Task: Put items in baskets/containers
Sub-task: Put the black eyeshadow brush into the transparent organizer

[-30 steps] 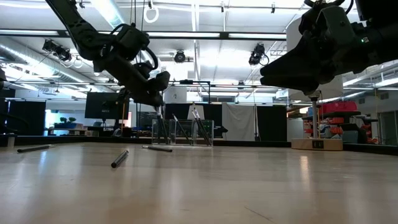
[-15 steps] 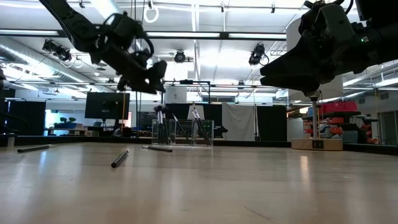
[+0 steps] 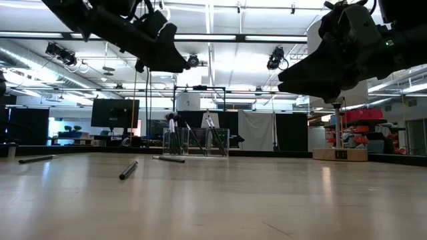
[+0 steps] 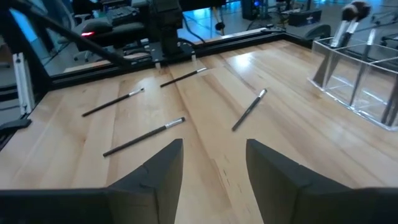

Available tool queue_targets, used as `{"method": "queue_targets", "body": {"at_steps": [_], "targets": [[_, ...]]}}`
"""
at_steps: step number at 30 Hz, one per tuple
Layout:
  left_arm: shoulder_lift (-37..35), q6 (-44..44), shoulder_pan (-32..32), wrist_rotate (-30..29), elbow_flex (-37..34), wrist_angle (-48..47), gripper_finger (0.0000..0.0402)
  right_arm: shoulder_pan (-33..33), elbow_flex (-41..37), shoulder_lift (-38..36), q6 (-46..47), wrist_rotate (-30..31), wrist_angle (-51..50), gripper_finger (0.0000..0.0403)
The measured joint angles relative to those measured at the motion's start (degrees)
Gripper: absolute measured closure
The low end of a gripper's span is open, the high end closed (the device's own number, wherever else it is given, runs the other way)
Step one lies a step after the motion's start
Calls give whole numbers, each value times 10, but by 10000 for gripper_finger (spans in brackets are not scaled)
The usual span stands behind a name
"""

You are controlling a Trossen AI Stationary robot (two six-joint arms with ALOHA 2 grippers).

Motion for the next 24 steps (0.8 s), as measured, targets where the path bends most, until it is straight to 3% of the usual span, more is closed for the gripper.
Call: {"method": "queue_targets", "body": {"at_steps": [6, 12, 17, 24], "targets": [[0, -37, -76, -97, -14, -49, 230, -25, 51, 29, -21, -23, -20, 223], [-4, -96, -99, -92, -102, 21, 230, -60, 146, 106, -27, -28, -79, 197], [-4, -126, -99, -89, -191, 135, 230, -92, 234, 187, -26, -83, -94, 174], [-6, -175, -112, -89, -253, 181, 230, -123, 370, 299, -12, -113, -158, 173]]}}
